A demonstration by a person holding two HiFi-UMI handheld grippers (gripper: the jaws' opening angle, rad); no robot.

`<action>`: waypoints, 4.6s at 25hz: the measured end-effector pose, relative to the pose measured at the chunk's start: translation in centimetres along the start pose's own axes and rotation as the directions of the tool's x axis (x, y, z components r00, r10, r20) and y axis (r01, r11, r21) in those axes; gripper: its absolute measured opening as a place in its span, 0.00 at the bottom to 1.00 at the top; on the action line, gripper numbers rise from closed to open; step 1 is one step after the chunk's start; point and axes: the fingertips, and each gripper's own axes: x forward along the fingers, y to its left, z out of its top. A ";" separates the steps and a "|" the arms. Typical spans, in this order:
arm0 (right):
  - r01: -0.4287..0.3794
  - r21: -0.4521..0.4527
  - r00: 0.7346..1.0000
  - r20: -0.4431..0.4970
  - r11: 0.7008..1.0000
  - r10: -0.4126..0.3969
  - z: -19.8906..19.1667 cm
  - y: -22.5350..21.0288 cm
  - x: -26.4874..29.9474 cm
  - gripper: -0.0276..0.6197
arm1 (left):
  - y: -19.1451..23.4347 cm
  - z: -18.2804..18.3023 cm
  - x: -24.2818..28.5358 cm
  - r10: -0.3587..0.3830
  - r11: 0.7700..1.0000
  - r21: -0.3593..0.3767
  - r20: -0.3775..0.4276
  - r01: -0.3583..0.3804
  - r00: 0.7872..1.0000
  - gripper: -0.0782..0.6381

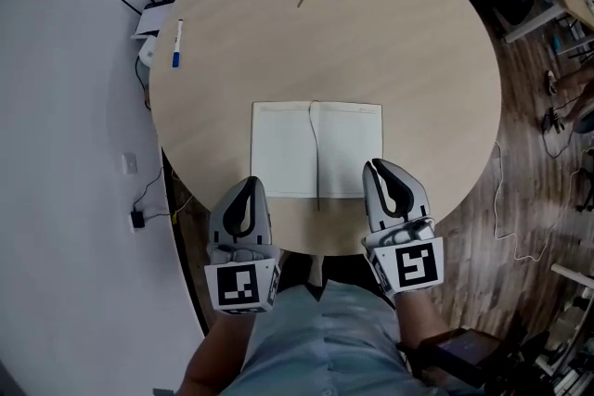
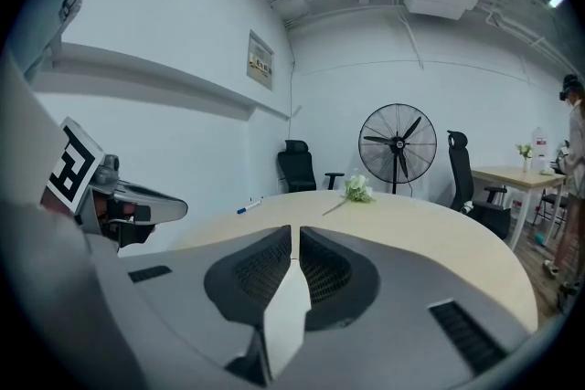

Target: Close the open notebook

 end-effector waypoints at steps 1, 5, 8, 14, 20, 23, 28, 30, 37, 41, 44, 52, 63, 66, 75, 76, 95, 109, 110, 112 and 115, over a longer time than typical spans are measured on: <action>-0.007 0.006 1.000 0.000 1.000 0.007 -0.3 0.0 0.4 0.12 | 0.1 -0.7 0.3 0.003 1.000 -0.004 -0.017 -0.003 1.000 0.14; -0.023 0.015 0.998 -0.055 1.000 0.023 -2.8 -0.4 1.6 0.12 | 0.4 -3.5 1.8 0.008 1.000 -0.020 -0.071 -0.010 0.997 0.14; -0.039 0.020 0.995 -0.094 0.999 0.040 -4.8 -0.5 2.6 0.12 | 0.9 -5.9 2.6 0.019 0.999 -0.033 -0.112 -0.022 0.994 0.14; -0.077 0.037 0.991 -0.107 0.996 0.081 -7.0 -0.5 4.3 0.12 | 1.8 -10.0 3.9 0.044 0.997 -0.060 -0.184 -0.056 0.982 0.14; -0.098 0.051 0.983 -0.149 0.994 0.105 -9.3 -0.2 5.7 0.12 | 2.8 -13.4 5.0 0.067 0.993 -0.081 -0.229 -0.087 0.971 0.14; -0.115 0.049 0.978 -0.167 0.992 0.122 -10.1 0.0 6.4 0.12 | 3.4 -14.5 5.3 0.077 0.991 -0.089 -0.241 -0.101 0.967 0.14; -0.131 0.043 0.972 -0.190 0.990 0.137 -10.8 0.1 7.0 0.12 | 3.9 -15.9 5.8 0.085 0.987 -0.111 -0.274 -0.120 0.958 0.29; -0.137 0.045 0.970 -0.196 0.990 0.143 -11.0 0.1 7.2 0.12 | 4.1 -16.3 6.0 0.086 0.984 -0.126 -0.283 -0.126 0.955 0.36; -0.142 0.048 0.967 -0.207 0.989 0.149 -11.3 0.0 7.9 0.12 | 4.2 -17.7 6.6 0.100 0.986 -0.090 -0.330 -0.137 0.939 0.40; -0.136 0.050 0.968 -0.205 0.989 0.144 -11.3 -0.3 7.9 0.12 | 4.0 -18.1 6.8 0.111 0.986 -0.075 -0.353 -0.147 0.929 0.40; -0.130 0.050 0.969 -0.203 0.990 0.138 -11.3 -0.6 7.7 0.12 | 3.8 -18.4 6.5 0.099 0.986 -0.084 -0.378 -0.141 0.920 0.38; -0.103 0.052 0.978 -0.176 0.993 0.110 -10.2 -1.3 7.2 0.12 | 4.8 -17.7 6.5 0.080 0.983 -0.126 -0.371 -0.135 0.925 0.19; -0.063 0.017 0.994 -0.092 0.998 0.064 -5.1 -1.0 4.9 0.12 | 3.1 -11.7 3.4 0.036 0.990 -0.117 -0.297 -0.074 0.954 0.14; -0.051 0.003 0.995 -0.089 0.999 0.051 -3.6 -1.0 3.7 0.12 | 1.8 -9.6 2.6 0.009 0.993 -0.108 -0.266 -0.039 0.964 0.14; -0.008 -0.035 1.000 0.014 0.999 0.008 1.8 -1.2 0.2 0.12 | -2.4 -5.4 0.3 -0.086 0.995 -0.074 -0.196 0.072 0.977 0.14; 0.000 -0.038 1.000 0.014 0.999 0.001 2.2 -1.3 -0.2 0.12 | -2.8 -5.1 0.2 -0.096 0.994 -0.073 -0.192 0.084 0.977 0.14; 0.093 -0.011 0.985 0.144 0.996 -0.090 4.5 -4.4 -4.0 0.12 | -11.1 -2.3 0.4 -0.301 0.954 -0.032 -0.144 0.299 0.943 0.14; 0.188 0.037 0.982 0.021 0.981 -0.189 0.9 -9.8 -5.7 0.12 | -18.1 -3.4 3.5 -0.445 0.894 -0.033 -0.180 0.447 0.877 0.14; 0.194 0.043 0.981 0.016 0.980 -0.195 0.5 -10.2 -5.8 0.12 | -18.5 -3.7 3.7 -0.452 0.890 -0.034 -0.186 0.454 0.872 0.14; 0.202 0.050 0.979 0.010 0.978 -0.203 -0.2 -11.1 -6.0 0.12 | -19.4 -4.2 4.3 -0.465 0.883 -0.033 -0.197 0.468 0.863 0.14; 0.213 0.064 0.977 0.000 0.975 -0.214 -1.5 -12.4 -6.0 0.12 | -20.6 -4.9 5.4 -0.485 0.872 -0.037 -0.207 0.488 0.850 0.14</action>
